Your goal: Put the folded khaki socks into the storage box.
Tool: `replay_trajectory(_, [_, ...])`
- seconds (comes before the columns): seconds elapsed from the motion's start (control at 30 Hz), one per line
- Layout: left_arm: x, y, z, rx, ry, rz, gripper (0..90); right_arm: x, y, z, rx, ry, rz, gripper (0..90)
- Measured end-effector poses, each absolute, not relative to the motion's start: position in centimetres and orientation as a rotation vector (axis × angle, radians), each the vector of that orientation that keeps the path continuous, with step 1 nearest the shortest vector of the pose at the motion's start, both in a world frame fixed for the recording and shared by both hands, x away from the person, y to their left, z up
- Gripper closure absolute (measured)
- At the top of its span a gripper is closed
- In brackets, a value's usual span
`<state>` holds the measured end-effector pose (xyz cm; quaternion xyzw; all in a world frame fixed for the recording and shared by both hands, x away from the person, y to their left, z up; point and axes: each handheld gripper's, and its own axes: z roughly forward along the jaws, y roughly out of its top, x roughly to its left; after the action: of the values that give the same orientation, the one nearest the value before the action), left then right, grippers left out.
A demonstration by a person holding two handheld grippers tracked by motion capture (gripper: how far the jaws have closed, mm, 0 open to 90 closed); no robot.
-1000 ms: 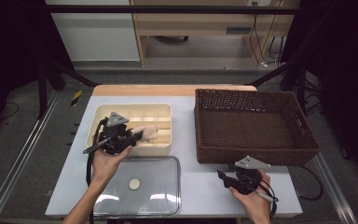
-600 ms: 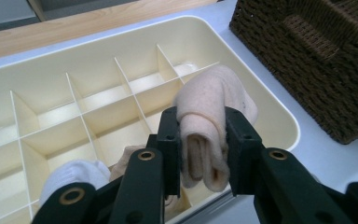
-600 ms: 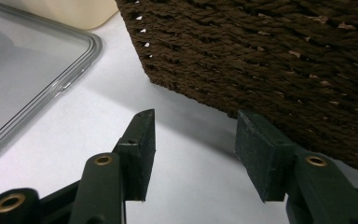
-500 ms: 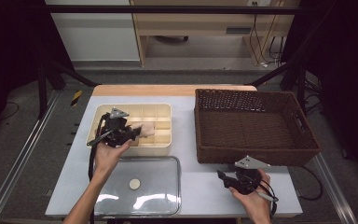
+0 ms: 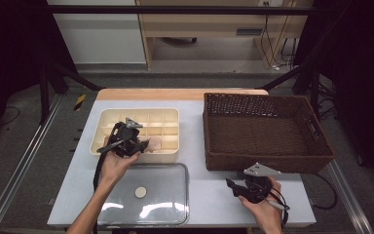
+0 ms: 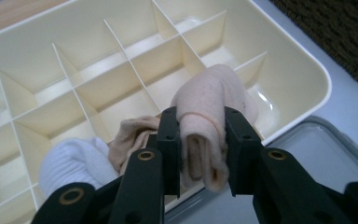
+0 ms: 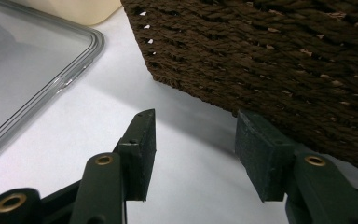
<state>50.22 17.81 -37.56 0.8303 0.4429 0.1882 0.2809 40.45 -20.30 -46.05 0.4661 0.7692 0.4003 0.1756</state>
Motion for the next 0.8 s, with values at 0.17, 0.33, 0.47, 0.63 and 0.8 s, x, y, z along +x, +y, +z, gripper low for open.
replay_trajectory(0.17, [50.3,17.2,-38.1,2.288,1.193,0.515,70.5,40.5,-20.3,-46.1,1.322,2.183,1.131,49.2])
replay_trajectory(0.33, [50.6,16.4,-38.4,2.331,1.226,0.554,70.8,40.5,-20.2,-46.1,1.319,2.188,1.129,49.2])
replay_trajectory(0.47, [51.0,16.0,-38.7,2.358,1.243,0.561,71.0,40.5,-20.1,-46.1,1.321,2.192,1.126,49.4])
replay_trajectory(0.63, [51.5,15.7,-39.2,2.349,1.241,0.52,71.0,40.6,-19.9,-46.1,1.312,2.2,1.125,49.5])
replay_trajectory(0.8, [52.0,15.4,-39.7,2.34,1.241,0.457,70.7,40.7,-19.7,-46.2,1.312,2.209,1.121,49.5])
